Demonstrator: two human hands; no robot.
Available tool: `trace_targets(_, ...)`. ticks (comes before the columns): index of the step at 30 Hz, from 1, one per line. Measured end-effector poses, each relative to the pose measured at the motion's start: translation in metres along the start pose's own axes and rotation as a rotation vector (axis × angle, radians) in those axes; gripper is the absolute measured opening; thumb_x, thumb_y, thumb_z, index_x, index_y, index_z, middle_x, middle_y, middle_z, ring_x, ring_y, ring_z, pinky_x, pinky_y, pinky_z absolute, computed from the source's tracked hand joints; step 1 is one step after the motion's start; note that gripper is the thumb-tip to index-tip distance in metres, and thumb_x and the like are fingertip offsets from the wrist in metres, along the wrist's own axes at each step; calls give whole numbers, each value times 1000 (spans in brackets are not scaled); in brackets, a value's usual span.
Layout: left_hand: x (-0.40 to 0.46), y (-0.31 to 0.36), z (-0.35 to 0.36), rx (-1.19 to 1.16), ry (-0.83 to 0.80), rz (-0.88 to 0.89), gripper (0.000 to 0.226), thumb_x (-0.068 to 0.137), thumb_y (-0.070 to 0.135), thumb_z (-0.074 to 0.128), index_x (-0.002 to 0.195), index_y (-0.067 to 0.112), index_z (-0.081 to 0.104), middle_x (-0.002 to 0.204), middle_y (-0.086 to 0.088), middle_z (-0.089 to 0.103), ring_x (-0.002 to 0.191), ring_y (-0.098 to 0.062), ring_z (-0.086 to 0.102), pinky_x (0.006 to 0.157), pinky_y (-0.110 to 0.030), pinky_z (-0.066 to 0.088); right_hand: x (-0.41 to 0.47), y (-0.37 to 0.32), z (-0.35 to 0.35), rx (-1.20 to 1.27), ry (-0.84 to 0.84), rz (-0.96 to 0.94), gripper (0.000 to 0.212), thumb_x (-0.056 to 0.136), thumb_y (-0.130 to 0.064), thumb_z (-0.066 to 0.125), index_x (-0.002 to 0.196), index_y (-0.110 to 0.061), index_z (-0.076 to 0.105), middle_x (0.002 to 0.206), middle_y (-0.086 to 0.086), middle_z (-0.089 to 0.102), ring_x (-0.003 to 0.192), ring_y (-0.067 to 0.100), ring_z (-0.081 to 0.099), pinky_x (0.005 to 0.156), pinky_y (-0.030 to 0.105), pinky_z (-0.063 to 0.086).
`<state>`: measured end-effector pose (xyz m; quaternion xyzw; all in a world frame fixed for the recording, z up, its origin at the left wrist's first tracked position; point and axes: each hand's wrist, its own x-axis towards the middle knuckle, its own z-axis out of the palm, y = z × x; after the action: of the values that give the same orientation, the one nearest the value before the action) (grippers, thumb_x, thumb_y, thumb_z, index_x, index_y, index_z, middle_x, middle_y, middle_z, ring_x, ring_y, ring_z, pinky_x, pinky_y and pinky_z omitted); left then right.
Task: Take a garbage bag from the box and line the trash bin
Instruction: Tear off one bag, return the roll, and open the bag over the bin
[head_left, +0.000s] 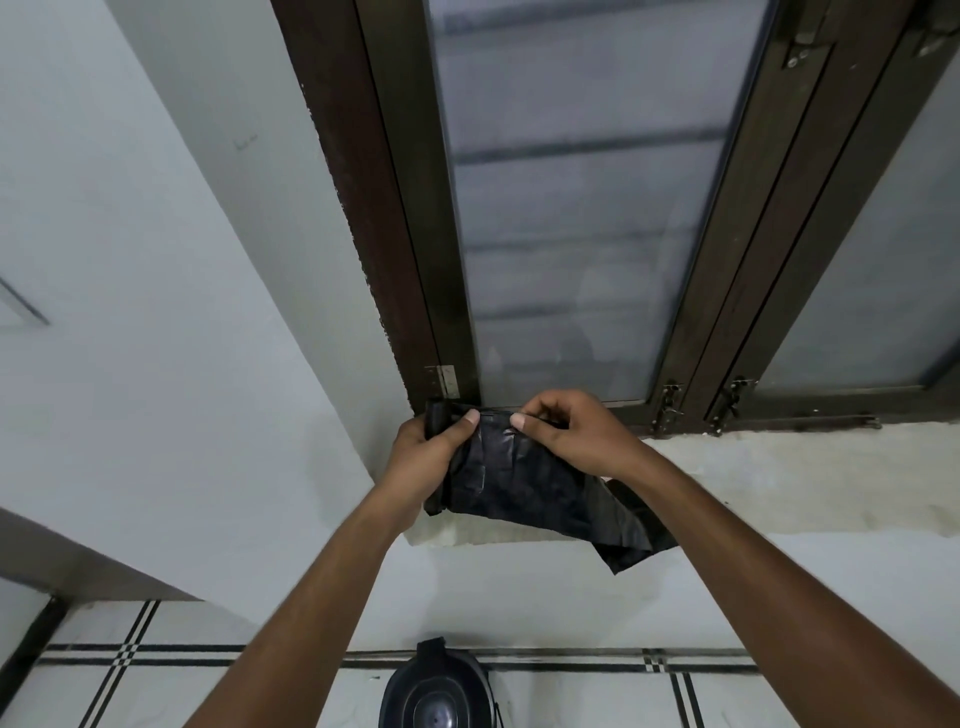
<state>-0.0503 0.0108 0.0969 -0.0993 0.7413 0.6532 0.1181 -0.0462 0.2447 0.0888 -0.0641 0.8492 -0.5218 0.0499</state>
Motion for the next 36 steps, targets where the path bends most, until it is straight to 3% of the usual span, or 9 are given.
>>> trace_targets(6, -4, 0, 1, -8, -25, 14, 29, 97, 50, 79, 116, 28, 78, 113, 4, 82, 105, -18, 77, 80, -28, 60, 1, -2, 1, -4, -11, -9, 18, 104, -44, 75, 99, -27, 80, 92, -11, 81, 89, 5, 76, 83, 29, 59)
trace_targets(14, -3, -3, 0, 1, -44, 36, 39, 94, 54, 81, 120, 26, 79, 114, 3, 84, 108, -20, 79, 96, -39, 65, 5, -11, 10, -65, -39, -41, 24, 106, -50, 69, 102, -30, 82, 93, -8, 80, 92, 10, 76, 88, 42, 61)
trace_targets(18, -2, -5, 2, -27, -29, 45, 28, 94, 49, 83, 110, 26, 82, 104, 4, 86, 100, -18, 82, 88, -35, 67, 7, -9, 16, -50, -31, -26, 24, 106, -49, 70, 105, -30, 85, 95, -10, 82, 93, 9, 77, 90, 42, 63)
trace_targets(23, 1, -11, 10, 1, 89, 115, 21, 95, 40, 85, 102, 21, 85, 94, 1, 86, 92, -18, 83, 86, -38, 67, 5, -9, 26, -5, 12, -28, 20, 108, -37, 72, 107, -26, 88, 93, -16, 84, 89, 1, 77, 81, 24, 58)
trace_targets(26, 3, -12, 15, 7, 152, 120, 19, 96, 36, 85, 99, 17, 85, 90, -1, 85, 88, -19, 83, 82, -36, 67, 1, -9, 31, -64, 70, -84, 21, 108, -37, 71, 107, -26, 88, 91, -16, 83, 87, 3, 76, 78, 29, 59)
trace_targets(29, 7, -14, 12, 29, 264, 78, 19, 97, 33, 82, 102, 15, 85, 89, -4, 83, 86, -24, 80, 78, -34, 64, -3, -9, 31, -77, 160, -163, 21, 107, -36, 72, 105, -24, 89, 85, -17, 78, 85, 4, 72, 74, 20, 53)
trace_targets(33, 5, -12, 9, 13, 216, 76, 11, 99, 33, 81, 97, 22, 82, 86, 4, 82, 84, -16, 80, 68, -25, 58, -8, -12, 31, -51, 170, -135, 25, 107, -45, 70, 103, -27, 85, 90, -6, 81, 88, 10, 75, 81, 34, 59)
trace_targets(36, 2, -10, 9, -15, 159, 100, 18, 99, 41, 81, 100, 22, 83, 87, 6, 84, 83, -10, 80, 69, -22, 58, -8, -7, 18, 23, 5, 1, 27, 98, -56, 78, 104, -32, 86, 96, -12, 84, 94, 3, 79, 87, 32, 61)
